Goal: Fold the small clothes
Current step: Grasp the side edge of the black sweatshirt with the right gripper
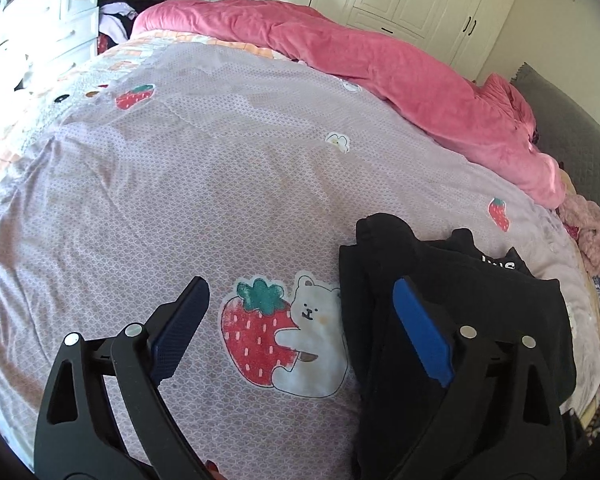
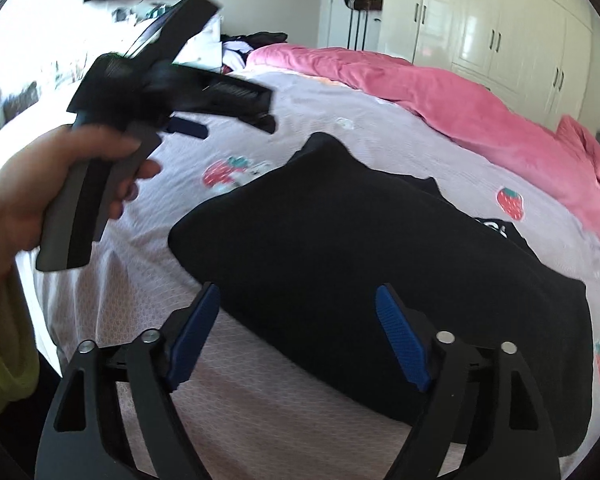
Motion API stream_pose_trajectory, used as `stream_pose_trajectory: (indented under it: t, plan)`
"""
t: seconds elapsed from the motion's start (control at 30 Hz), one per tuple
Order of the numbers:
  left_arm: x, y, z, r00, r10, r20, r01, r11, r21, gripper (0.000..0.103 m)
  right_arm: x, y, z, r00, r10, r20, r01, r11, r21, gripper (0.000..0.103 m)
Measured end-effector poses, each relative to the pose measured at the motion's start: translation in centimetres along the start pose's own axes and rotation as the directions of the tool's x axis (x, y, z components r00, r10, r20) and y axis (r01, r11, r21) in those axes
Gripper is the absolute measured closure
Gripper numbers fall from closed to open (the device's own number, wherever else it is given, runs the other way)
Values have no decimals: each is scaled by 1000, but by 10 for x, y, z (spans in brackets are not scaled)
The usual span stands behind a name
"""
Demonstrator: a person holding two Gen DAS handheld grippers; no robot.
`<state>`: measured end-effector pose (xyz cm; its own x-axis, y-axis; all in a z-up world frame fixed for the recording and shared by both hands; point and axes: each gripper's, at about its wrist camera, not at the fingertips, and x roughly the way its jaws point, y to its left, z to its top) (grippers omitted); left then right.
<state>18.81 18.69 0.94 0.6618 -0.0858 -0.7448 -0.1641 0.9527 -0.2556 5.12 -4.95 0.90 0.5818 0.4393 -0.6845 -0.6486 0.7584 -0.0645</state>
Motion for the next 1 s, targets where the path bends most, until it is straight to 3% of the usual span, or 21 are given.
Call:
stream_pose_trajectory:
  t: [0.13, 0.27, 0.4, 0.67, 0.73, 0.83, 0.87, 0.9, 1.0]
  plan:
    - [2, -2, 0, 1000, -18, -11, 18, 1000, 0, 10, 12, 16, -3, 999, -26, -21, 25, 999, -48, 23]
    - [5, -5, -1, 999, -29, -23, 29, 1000, 5, 10, 25, 29, -10, 995, -87, -54, 80, 991, -106, 21]
    - [9, -8, -1, 999, -32, -40, 32, 999, 12, 10, 36, 33, -10, 990, -137, -39, 131, 982, -136, 15]
    - [19, -11, 0, 997, -45, -64, 45, 999, -7, 10, 53, 36, 3, 980, -197, 4, 195, 970, -143, 15]
    - [22, -12, -1, 994, -70, -79, 69, 997, -20, 10, 53, 34, 5, 980, -197, 21, 198, 972, -129, 20]
    - [26, -14, -1, 991, -98, -90, 95, 995, -37, 10, 48, 32, 6, 984, -174, 44, 178, 977, -117, 40]
    - [28, -14, -1, 988, -116, -97, 112, 992, -52, 10, 46, 30, 6, 985, -166, 48, 170, 979, -111, 54]
    - [30, -14, -2, 985, -137, -104, 130, 989, -69, 10, 43, 26, 6, 986, -156, 59, 161, 982, -97, 75]
    - [38, -13, -4, 963, -238, -123, 217, 963, -159, 10, 32, 11, 8, 992, -97, 83, 101, 994, -46, 89]
